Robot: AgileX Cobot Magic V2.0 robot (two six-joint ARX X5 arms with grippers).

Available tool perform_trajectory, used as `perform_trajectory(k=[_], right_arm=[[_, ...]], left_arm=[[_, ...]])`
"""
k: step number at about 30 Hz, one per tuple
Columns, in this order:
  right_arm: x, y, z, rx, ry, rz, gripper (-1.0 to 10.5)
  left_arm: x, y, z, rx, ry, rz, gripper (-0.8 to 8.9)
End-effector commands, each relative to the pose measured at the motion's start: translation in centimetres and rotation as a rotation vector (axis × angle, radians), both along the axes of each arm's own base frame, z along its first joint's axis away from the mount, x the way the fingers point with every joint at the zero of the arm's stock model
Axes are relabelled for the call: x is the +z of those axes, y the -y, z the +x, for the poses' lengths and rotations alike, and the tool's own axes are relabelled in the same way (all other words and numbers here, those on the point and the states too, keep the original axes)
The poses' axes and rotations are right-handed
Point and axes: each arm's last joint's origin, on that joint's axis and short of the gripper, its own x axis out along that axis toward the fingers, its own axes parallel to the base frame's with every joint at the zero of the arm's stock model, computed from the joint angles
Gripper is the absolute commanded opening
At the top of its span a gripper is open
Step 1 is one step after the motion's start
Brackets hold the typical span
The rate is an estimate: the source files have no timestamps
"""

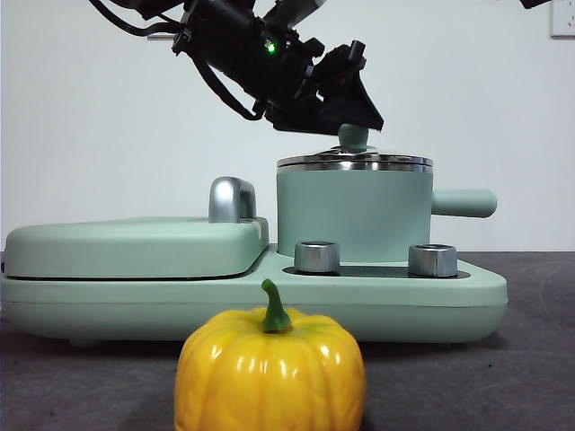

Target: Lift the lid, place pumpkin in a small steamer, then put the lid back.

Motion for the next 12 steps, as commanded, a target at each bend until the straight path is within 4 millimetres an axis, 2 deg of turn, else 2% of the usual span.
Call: perform_trajectory(k=[1, 10, 12], right_arm=[[0.60, -0.09, 0.09, -0.004, 0.014, 0.015, 2.7], [0.60, -0.09, 0.09, -0.004, 0.014, 0.015, 2.7], [0.60, -0.09, 0.09, -0.004, 0.014, 0.015, 2.7]], left_arm=[[-0.22, 0.52, 0.13, 0.001, -0.016, 0.012, 2.58], [-0.18, 0.54, 0.14, 0.000, -0.012, 0.009, 2.43], [-0.18, 0.54, 0.14, 0.000, -0.013, 0.009, 1.79]])
